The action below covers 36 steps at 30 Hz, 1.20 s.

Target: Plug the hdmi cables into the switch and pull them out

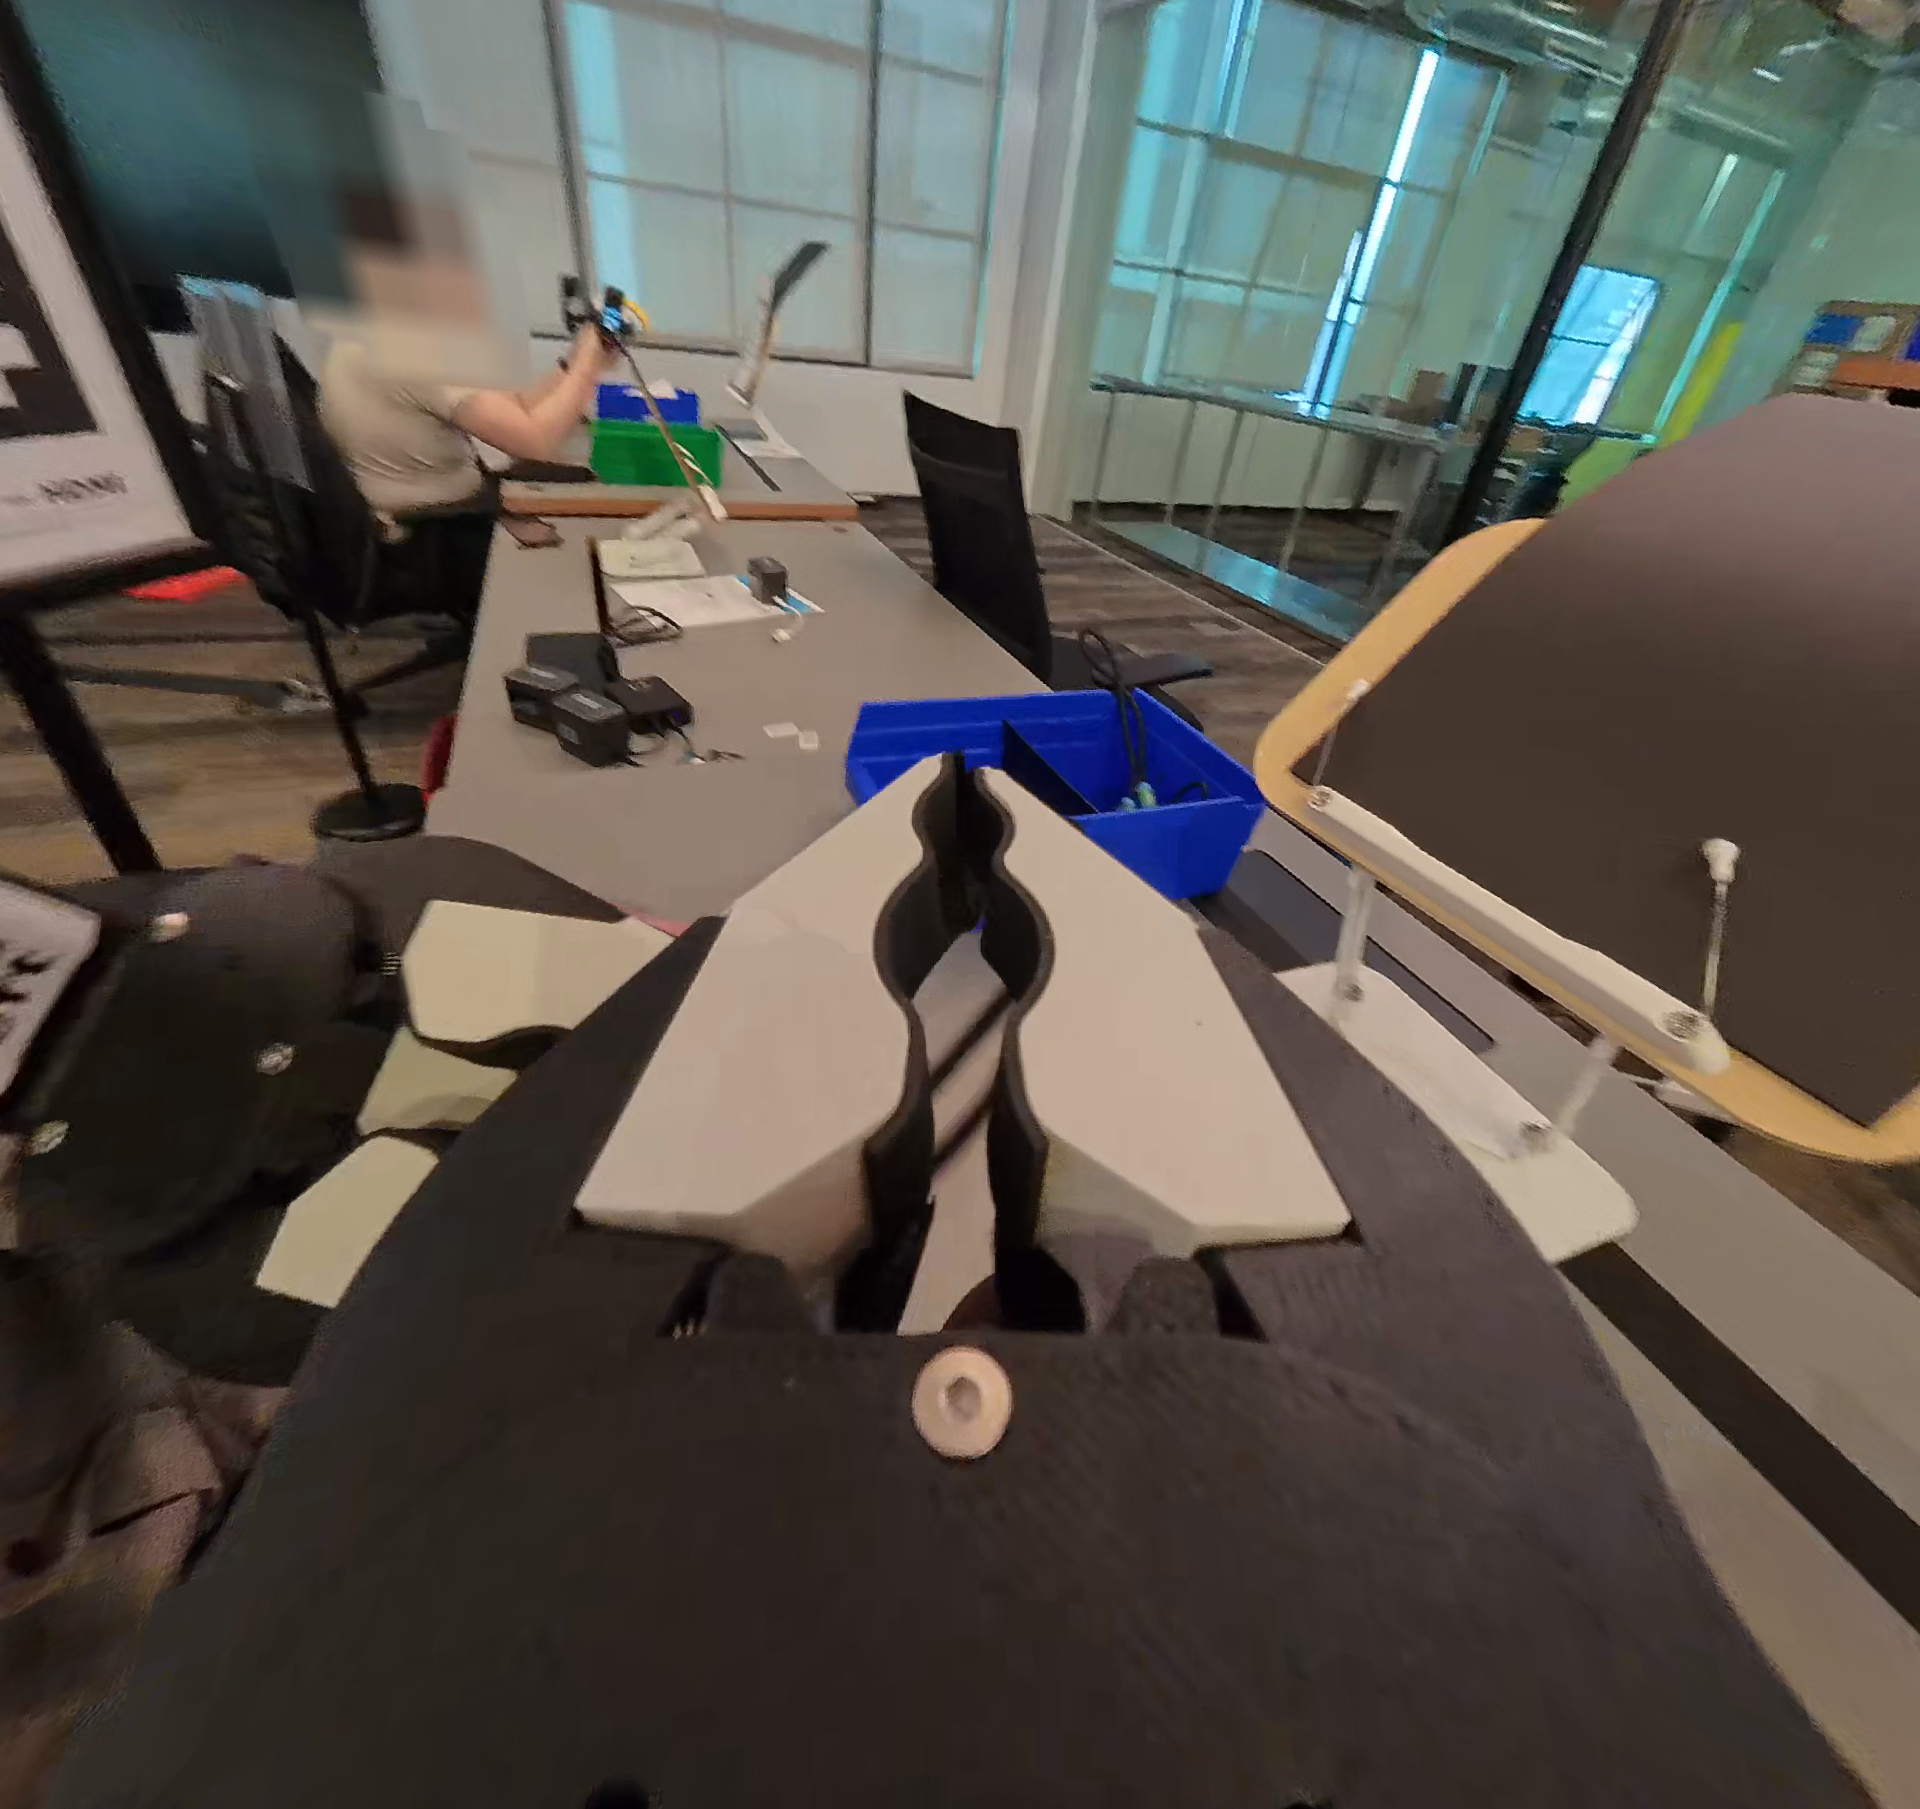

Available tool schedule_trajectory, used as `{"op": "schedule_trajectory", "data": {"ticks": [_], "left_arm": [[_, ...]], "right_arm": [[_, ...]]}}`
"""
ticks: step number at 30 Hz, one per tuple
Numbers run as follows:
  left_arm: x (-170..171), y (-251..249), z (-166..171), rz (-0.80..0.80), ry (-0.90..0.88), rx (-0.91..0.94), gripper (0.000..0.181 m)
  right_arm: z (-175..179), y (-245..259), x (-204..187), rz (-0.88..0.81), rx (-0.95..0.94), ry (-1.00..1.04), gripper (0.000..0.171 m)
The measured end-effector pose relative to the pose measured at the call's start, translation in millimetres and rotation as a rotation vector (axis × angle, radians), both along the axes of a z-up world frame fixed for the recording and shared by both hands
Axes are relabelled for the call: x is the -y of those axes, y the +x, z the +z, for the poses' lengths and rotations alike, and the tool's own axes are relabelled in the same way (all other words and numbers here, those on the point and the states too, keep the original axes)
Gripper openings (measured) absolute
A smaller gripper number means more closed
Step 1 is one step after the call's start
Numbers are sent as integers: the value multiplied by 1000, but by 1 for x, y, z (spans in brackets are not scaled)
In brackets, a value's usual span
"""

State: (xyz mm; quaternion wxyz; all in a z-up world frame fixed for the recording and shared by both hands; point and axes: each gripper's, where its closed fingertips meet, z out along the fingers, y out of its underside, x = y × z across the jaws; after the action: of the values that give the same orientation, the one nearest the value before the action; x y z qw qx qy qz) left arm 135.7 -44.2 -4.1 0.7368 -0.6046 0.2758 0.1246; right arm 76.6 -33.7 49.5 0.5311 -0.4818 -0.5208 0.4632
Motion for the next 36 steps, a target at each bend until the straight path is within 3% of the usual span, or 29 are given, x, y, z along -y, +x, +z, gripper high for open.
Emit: {"op": "schedule_trajectory", "data": {"ticks": [7, 24, 36], "left_arm": [[15, 13, 12, -304, -18, 162, 24], [33, 14, 26, -408, 11, 198, 25], [58, -20, 65, -648, 71, 445, 32]], "right_arm": [[10, 5, 11, 188, -141, -106, 0], [26, 19, 17, 350, -303, -205, 0], [42, 35, 31, 476, -401, -237, 0]]}}
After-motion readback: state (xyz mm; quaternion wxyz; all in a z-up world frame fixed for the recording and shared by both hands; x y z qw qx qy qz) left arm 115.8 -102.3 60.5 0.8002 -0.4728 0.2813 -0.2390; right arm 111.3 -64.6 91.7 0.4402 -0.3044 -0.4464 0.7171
